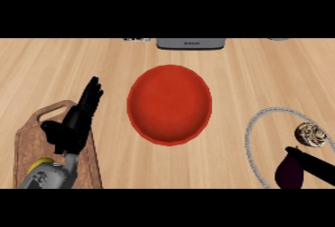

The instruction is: Pick the eggplant from the placemat and place it in the bowl

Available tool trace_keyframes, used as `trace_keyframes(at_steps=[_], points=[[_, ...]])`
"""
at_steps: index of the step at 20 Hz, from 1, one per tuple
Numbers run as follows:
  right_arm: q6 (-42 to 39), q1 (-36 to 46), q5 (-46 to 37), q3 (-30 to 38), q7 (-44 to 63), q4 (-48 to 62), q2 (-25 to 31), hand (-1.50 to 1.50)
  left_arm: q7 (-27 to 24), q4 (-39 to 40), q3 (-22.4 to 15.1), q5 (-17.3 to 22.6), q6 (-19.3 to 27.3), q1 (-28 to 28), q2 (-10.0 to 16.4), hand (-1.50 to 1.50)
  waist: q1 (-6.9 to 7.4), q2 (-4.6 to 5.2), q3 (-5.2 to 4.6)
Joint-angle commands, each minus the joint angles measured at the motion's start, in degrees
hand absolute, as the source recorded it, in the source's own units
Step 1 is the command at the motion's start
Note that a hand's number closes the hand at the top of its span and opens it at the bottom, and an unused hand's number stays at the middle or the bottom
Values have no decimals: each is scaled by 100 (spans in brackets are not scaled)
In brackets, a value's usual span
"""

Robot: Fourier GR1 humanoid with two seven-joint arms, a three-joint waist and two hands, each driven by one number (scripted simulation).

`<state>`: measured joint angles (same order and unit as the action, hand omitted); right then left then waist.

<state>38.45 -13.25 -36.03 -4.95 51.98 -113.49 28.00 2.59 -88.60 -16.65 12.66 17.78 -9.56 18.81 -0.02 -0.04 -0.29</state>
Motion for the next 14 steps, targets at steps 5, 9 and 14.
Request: trace_keyframes(at_steps=[5,9,14], points=[[-1646,598,-92,-51,2291,-490,-80,-150,193,75,107,-8,-91,-245,-96,0,6,11,15],[-1889,432,227,20,2205,-247,-189,-150,-166,262,170,-60,-170,-25,-162,0,-2,9,21],[-1735,2,36,-176,1787,-414,-693,-150,-265,300,118,-308,-171,72,-424,0,-24,0,27]])
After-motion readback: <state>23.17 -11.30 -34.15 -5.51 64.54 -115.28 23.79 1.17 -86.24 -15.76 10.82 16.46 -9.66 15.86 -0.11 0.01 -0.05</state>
